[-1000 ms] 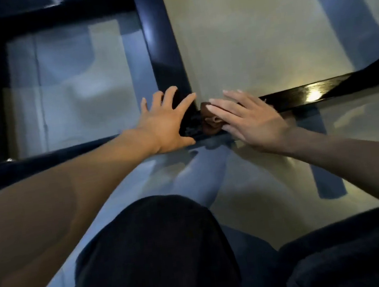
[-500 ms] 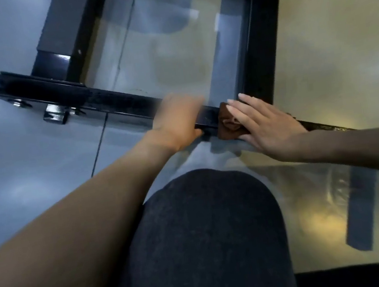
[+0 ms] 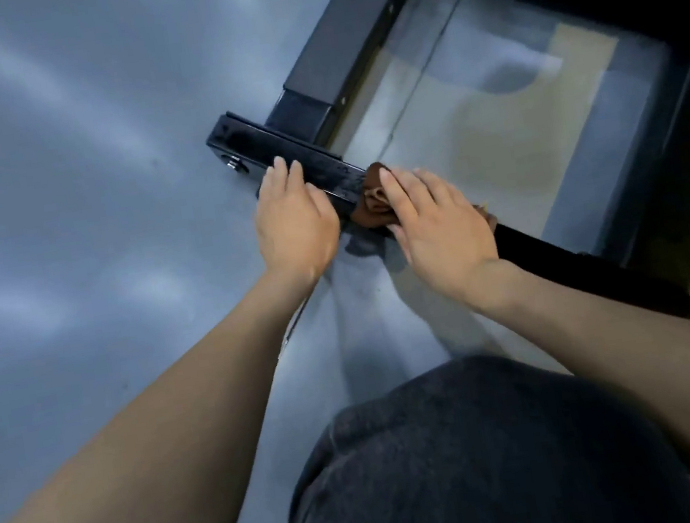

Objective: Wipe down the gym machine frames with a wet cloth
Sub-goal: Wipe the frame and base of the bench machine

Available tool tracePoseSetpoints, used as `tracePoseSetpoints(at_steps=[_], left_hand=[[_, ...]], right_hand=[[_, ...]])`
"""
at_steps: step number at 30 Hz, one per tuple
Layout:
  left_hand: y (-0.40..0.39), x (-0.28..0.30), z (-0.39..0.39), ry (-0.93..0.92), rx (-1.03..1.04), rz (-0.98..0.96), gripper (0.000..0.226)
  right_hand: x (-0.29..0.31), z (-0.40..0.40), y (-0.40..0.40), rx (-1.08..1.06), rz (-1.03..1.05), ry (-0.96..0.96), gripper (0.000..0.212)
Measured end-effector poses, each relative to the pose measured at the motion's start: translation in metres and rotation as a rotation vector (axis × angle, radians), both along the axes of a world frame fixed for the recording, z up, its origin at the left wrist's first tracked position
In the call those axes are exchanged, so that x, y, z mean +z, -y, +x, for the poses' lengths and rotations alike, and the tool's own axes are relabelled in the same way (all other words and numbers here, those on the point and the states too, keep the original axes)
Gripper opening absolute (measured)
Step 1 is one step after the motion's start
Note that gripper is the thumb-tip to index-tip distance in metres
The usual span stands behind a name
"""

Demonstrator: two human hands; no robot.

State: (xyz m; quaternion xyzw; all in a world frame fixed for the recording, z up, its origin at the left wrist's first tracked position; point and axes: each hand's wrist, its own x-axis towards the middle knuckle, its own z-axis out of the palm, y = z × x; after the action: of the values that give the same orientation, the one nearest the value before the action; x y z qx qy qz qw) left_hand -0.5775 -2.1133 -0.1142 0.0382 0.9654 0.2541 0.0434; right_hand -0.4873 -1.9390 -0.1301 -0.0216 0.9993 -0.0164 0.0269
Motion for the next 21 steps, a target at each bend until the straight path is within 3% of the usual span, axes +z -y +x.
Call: tracePoseSetpoints(at_steps=[5, 9, 13, 15, 18, 21], left_hand=[[0.023, 0.008, -0.023, -0.061, 0.112, 0.18, 0.049], [0.043, 0.009, -0.063, 0.092, 0.339, 0.302, 0.056], [0.047, 0.017, -0.073, 0.125, 0.415, 0.359, 0.025], [0.048, 0.019, -0.071, 0.15, 0.438, 0.418, 0.03], [0.055, 0.023, -0.077, 0.249, 0.585, 0.696, 0.046], [0.066, 0.029, -0.083, 0.242, 0.727, 0.865, 0.032]], right_hand=[[-0.003, -0.039, 0.028, 0.049, -0.011, -0.017, 0.069], [-0.004, -0.085, 0.066, 0.073, -0.032, -0.023, 0.066], [-0.005, -0.123, 0.093, 0.089, -0.034, -0.031, 0.066], [-0.006, -0.137, 0.103, 0.112, -0.014, -0.027, 0.069], [-0.006, -0.16, 0.121, 0.125, 0.007, -0.022, 0.067], [-0.007, -0.181, 0.136, 0.138, -0.004, -0.053, 0.065]])
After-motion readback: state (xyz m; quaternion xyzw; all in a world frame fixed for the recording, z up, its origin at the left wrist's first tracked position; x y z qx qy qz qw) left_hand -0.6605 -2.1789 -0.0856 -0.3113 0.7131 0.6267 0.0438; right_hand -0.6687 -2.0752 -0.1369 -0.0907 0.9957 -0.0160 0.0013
